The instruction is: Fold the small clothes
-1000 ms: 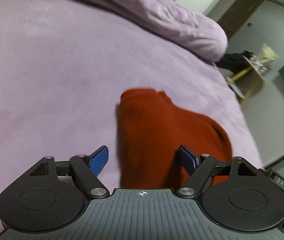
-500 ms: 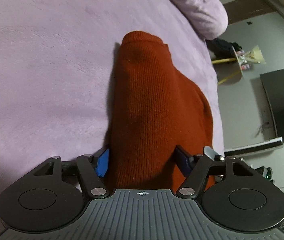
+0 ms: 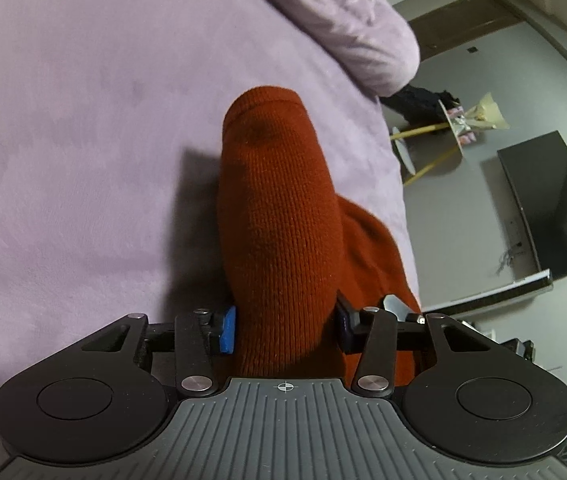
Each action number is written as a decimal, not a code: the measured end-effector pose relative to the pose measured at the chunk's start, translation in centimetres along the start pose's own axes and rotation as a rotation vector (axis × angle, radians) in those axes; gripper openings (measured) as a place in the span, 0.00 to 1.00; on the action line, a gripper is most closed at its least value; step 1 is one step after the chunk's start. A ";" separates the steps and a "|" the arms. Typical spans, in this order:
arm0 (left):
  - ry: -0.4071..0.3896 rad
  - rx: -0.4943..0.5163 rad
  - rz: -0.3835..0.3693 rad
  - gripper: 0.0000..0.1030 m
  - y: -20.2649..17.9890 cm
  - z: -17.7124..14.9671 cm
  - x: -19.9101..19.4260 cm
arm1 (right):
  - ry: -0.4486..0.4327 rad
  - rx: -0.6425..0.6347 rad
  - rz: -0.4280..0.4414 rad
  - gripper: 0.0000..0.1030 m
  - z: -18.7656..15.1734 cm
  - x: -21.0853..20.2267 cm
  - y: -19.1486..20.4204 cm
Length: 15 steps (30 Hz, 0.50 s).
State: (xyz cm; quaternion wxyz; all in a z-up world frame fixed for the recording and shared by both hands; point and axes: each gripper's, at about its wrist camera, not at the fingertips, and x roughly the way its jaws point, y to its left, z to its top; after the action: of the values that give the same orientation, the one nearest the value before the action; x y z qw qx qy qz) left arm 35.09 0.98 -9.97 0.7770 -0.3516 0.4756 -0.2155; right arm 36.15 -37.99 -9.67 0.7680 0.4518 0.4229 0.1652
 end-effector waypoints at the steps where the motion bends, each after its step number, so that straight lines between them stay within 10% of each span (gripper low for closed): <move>1: -0.006 0.005 0.005 0.48 -0.2 0.1 -0.8 | 0.005 0.002 0.007 0.29 -0.2 0.1 0.4; 15: -0.064 -0.007 0.092 0.49 2.1 -0.9 -9.3 | 0.098 -0.037 0.028 0.29 -5.0 2.1 7.1</move>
State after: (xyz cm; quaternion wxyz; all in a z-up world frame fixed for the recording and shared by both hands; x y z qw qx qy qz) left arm 30.03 8.25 -6.37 0.7996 -0.3387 0.4671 -0.1665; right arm 34.35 -30.10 -6.00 0.7522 0.4346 0.4506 0.2057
